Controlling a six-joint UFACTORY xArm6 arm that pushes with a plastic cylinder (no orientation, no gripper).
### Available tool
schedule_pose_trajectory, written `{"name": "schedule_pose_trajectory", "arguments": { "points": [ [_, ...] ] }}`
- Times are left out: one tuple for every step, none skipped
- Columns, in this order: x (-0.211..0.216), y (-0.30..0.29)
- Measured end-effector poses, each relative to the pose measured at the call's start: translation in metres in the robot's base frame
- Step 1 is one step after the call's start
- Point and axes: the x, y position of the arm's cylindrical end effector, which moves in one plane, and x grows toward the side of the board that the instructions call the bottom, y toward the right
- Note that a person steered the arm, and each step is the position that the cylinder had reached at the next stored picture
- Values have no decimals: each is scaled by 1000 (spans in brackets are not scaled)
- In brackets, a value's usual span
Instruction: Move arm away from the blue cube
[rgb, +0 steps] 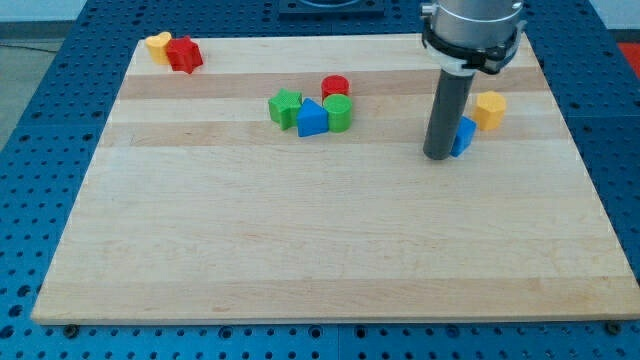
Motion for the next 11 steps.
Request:
{"name": "schedule_pose_trajectory", "arguments": {
  "points": [
    [-7,3],
    [-14,15],
    [-17,25],
    [-16,21],
    [35,-41],
    [43,-141],
    [26,-240],
    [-16,-283],
    [-63,-278],
    [-72,-238],
    [-74,-199]
  ]
}}
